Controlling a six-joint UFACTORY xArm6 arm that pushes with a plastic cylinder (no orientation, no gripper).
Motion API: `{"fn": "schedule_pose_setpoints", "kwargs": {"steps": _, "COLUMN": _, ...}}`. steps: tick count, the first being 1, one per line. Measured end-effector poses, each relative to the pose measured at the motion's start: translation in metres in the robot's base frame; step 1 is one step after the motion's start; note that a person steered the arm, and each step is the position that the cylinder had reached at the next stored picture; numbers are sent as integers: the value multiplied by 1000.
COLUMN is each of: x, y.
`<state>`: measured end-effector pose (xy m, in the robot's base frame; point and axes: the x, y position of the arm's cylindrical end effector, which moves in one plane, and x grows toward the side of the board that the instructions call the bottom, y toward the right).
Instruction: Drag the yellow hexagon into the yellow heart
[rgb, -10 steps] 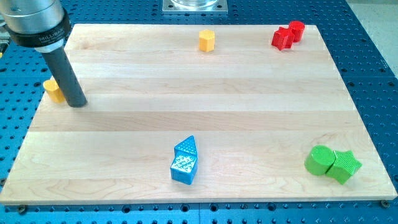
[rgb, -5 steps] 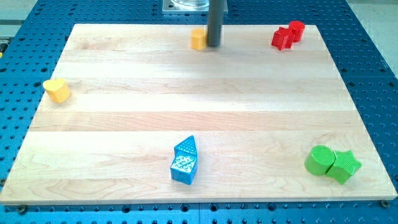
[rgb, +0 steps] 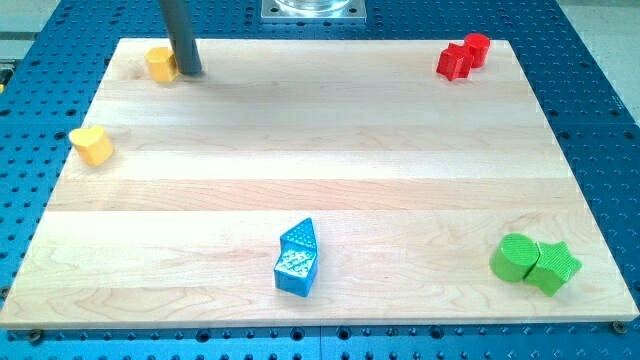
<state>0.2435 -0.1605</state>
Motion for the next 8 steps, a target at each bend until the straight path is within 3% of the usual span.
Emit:
{"fn": "schedule_pose_setpoints", "kwargs": {"steps": 1, "x": -16, "y": -28}}
{"fn": "schedule_pose_setpoints", "kwargs": {"steps": 2, "x": -2, "y": -49}}
{"fn": "schedule_pose_setpoints", "kwargs": {"steps": 3, "x": 104, "y": -72}}
{"fn": "schedule_pose_setpoints", "kwargs": {"steps": 4, "x": 95, "y": -46}}
{"fn": "schedule_pose_setpoints", "kwargs": {"steps": 5, "x": 98, "y": -122}}
{"fn": "schedule_pose_setpoints", "kwargs": {"steps": 6, "x": 125, "y": -125}}
{"fn": "schedule_pose_setpoints", "kwargs": {"steps": 8, "x": 123, "y": -129}}
